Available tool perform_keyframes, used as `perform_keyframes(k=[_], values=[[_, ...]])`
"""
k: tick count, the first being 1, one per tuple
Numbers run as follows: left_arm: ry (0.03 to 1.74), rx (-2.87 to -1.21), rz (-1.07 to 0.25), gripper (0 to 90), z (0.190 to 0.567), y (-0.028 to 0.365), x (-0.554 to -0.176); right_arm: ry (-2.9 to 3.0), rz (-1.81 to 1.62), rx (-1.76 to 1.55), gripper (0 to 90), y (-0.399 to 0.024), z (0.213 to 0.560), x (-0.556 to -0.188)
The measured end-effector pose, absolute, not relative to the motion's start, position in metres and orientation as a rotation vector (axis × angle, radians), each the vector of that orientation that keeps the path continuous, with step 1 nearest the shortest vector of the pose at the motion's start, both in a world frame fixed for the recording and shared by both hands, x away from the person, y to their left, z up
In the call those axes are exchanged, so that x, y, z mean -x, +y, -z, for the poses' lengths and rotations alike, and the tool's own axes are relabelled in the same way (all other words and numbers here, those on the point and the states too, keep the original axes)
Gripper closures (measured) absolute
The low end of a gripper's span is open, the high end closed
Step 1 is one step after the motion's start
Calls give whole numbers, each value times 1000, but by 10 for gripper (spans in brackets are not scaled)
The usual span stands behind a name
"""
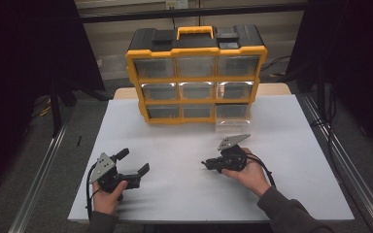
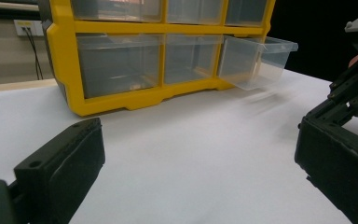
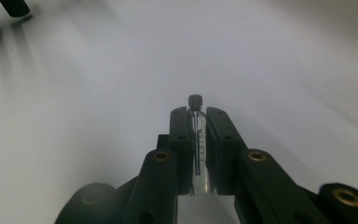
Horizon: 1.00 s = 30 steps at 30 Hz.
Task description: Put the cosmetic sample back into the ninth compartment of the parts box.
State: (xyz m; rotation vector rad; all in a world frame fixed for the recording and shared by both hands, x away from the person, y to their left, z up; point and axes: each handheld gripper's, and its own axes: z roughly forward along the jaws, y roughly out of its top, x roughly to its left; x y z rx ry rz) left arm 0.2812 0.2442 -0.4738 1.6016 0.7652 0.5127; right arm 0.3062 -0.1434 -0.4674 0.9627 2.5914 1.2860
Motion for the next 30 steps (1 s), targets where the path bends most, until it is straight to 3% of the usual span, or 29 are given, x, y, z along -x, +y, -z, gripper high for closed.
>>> perform_keyframes(k=[30], values=[[767, -1597, -511, 18, 474, 244, -282, 2550, -1343, -981, 823, -151, 444, -317]])
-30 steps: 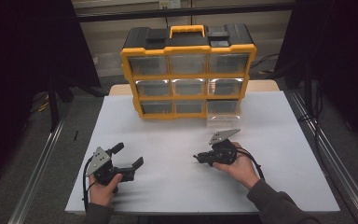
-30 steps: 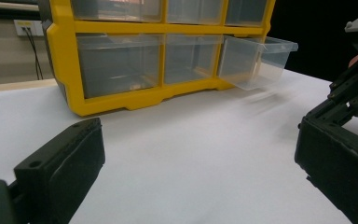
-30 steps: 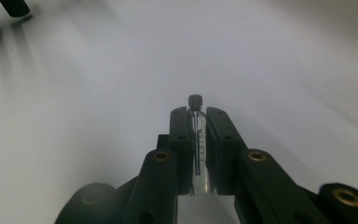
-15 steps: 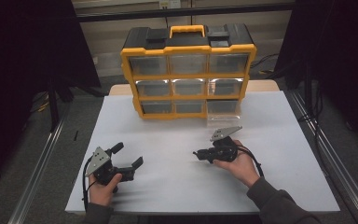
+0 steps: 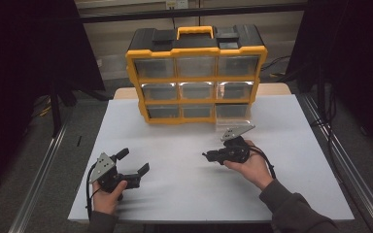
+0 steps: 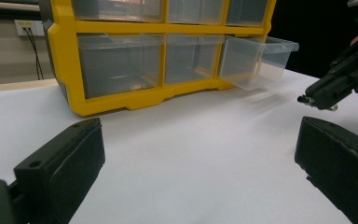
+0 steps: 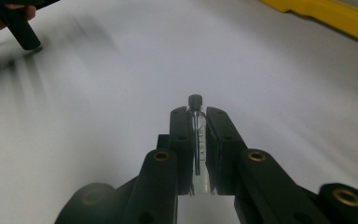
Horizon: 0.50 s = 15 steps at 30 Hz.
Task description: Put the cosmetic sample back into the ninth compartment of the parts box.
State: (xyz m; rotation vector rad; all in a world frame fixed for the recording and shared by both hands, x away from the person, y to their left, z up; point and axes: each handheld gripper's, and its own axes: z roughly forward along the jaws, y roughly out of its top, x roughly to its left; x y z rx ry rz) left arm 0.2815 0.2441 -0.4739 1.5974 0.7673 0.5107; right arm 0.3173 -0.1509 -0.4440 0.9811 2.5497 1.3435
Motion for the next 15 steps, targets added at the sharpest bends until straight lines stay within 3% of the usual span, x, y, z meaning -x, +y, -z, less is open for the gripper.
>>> perform_keyframes(k=[15], values=[[782, -1569, -502, 17, 474, 243, -281, 2426, -1445, -1014, 823, -159, 424, -328]])
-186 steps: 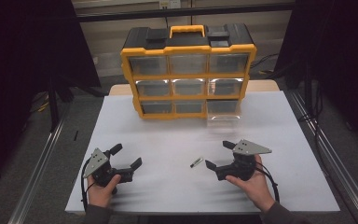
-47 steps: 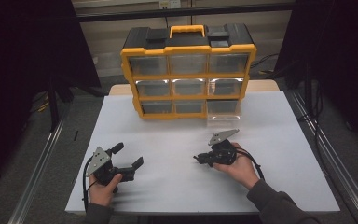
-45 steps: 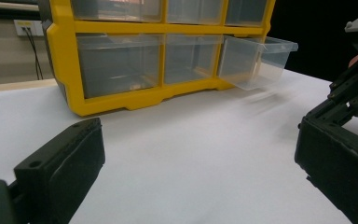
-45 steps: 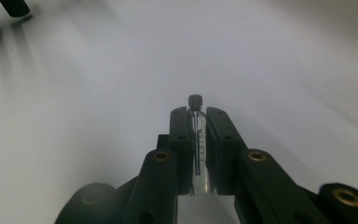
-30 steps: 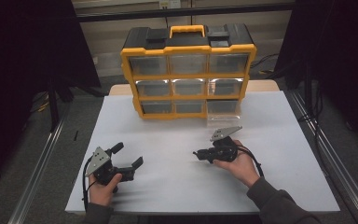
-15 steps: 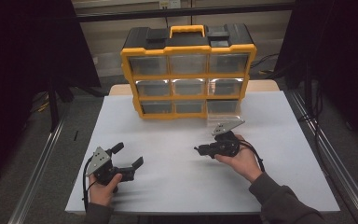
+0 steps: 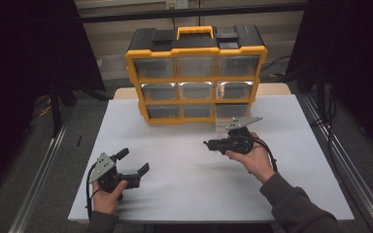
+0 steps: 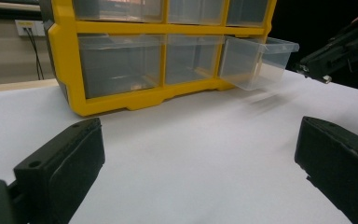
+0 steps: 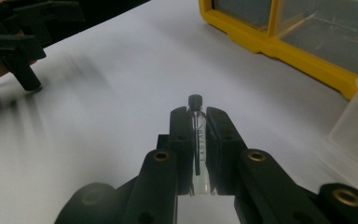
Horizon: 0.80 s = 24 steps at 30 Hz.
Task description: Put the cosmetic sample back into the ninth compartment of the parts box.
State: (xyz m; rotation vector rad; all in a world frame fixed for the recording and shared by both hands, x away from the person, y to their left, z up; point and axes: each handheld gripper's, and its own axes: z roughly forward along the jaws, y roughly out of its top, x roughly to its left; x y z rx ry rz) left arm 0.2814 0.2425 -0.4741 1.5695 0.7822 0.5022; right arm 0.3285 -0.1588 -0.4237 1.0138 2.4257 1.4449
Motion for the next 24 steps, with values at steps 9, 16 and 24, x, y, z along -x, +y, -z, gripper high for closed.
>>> perform_keyframes(k=[9, 16, 24], values=[[769, -1596, -511, 18, 474, 244, -282, 2335, -1494, -1039, 823, -163, 417, -332], [782, -1571, -506, 18, 474, 243, -281, 2301, -1516, -1026, 823, -163, 410, -335], [777, -1579, -507, 18, 474, 243, -281, 2222, -1554, -1030, 823, -165, 404, -339]])
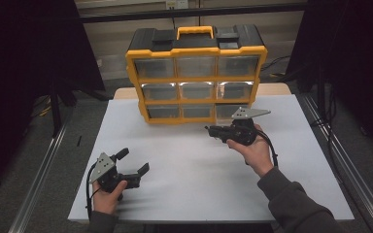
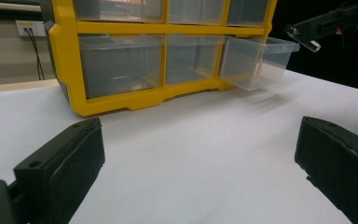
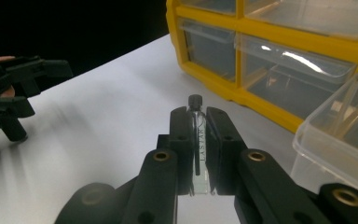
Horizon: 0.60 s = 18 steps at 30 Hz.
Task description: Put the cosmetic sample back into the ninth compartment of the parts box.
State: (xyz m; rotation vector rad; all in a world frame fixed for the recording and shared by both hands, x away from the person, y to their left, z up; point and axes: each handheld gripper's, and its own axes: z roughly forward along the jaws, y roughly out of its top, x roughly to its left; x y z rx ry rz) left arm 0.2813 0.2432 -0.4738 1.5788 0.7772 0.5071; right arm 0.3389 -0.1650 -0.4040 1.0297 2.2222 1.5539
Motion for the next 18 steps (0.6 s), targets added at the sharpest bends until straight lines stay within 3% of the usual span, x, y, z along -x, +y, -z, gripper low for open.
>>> perform_keyframes(k=[18], values=[[762, -1589, -508, 19, 473, 245, -282, 2124, -1599, -1028, 823, -171, 393, -345]])
